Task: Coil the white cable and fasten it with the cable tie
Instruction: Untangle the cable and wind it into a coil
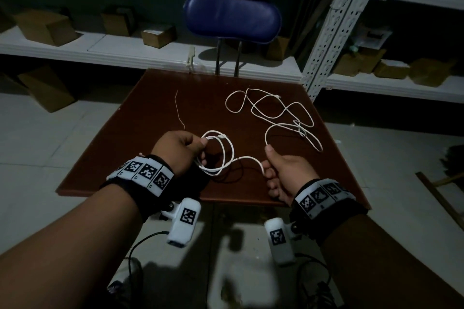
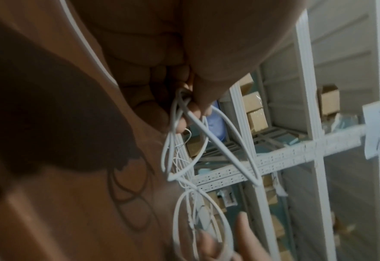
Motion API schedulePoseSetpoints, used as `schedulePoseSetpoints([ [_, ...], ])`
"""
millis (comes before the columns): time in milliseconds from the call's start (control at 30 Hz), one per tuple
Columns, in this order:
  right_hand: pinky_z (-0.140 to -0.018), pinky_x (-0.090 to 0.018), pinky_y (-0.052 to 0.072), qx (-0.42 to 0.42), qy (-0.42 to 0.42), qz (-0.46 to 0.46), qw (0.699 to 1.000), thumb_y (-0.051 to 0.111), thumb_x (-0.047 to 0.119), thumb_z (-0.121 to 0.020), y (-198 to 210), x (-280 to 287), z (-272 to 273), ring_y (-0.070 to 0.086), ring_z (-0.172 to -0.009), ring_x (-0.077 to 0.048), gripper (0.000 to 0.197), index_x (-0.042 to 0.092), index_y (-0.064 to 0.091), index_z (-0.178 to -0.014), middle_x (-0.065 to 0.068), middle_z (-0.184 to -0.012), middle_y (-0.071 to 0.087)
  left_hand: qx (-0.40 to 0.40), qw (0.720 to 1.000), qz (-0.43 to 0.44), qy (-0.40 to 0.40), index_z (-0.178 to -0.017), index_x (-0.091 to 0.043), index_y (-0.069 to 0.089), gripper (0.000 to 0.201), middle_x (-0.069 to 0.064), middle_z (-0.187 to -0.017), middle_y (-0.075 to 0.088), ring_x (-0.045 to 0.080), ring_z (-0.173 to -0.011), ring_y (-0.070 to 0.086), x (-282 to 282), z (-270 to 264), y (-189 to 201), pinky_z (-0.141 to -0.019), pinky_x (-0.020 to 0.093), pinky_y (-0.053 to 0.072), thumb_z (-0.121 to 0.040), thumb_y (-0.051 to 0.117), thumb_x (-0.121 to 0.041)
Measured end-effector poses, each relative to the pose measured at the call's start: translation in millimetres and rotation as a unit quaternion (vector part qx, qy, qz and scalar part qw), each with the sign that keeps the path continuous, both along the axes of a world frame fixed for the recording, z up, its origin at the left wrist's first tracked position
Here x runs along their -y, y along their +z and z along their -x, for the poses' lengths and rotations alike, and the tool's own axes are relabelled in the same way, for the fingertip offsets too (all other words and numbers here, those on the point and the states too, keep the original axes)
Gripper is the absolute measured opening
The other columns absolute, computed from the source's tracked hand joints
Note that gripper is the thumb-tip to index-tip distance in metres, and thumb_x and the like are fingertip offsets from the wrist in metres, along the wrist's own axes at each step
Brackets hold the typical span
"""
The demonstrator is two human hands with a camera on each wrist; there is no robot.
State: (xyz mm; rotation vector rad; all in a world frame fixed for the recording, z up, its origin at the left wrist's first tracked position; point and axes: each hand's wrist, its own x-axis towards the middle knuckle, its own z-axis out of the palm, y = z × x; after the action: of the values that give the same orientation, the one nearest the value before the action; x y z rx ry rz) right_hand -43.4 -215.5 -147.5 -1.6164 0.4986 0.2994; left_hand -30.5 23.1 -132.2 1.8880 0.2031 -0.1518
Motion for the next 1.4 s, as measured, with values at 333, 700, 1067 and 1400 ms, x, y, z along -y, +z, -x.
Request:
schedulePoseSetpoints([
  [333,-0.054,-0.033,0.046,0.171,0.053,0.183,0.967,0.065,0.058,-0.085,3.0,-11.4,5.2,0.056,-0.049,-0.022,0.052,0.014,0.058,-0.059,-0.006,-0.054,0.059,-0.018,0.986,0.135,0.096,-0.078,-0.005,0.069,0.026,0.007,-0.061,0.064,0.019,-0.056,0.066,-4.9,-7.1,-2.9,-0.062,0.032,0.058,-0.097,0.063,-0.021],
  [700,-0.084,-0.037,0.055,0.188,0.109,0.099,0.971,0.066,0.026,-0.092,8.9,-9.4,0.6,0.072,-0.087,-0.019,0.013,0.022,0.078,-0.089,-0.001,-0.092,0.078,-0.019,0.982,0.158,0.098,-0.074,-0.007,0.068,0.029,0.007,-0.062,0.064,0.018,-0.055,0.066,-5.3,-5.7,-0.4,-0.058,0.031,0.056,-0.098,0.061,-0.021],
  [1067,-0.058,-0.024,0.047,0.207,0.281,0.258,0.901,0.068,0.031,-0.091,8.1,-3.8,5.1,0.052,-0.055,-0.003,0.013,0.029,0.069,-0.079,0.011,-0.063,0.057,0.006,1.0,0.004,0.026,-0.077,-0.005,0.07,0.034,0.006,-0.06,0.067,0.013,-0.05,0.061,-8.9,-2.7,3.7,-0.053,0.024,0.05,-0.098,0.06,-0.03],
  [1400,-0.093,-0.028,0.048,0.233,0.287,0.43,0.824,0.062,0.04,-0.095,15.5,5.2,4.1,0.064,-0.106,-0.015,0.027,0.039,0.07,-0.12,0.008,-0.114,0.07,0.016,0.997,-0.073,-0.024,-0.078,-0.012,0.073,0.029,0.005,-0.07,0.072,0.017,-0.065,0.066,-8.2,-0.6,1.1,-0.07,0.034,0.053,-0.096,0.063,-0.032],
])
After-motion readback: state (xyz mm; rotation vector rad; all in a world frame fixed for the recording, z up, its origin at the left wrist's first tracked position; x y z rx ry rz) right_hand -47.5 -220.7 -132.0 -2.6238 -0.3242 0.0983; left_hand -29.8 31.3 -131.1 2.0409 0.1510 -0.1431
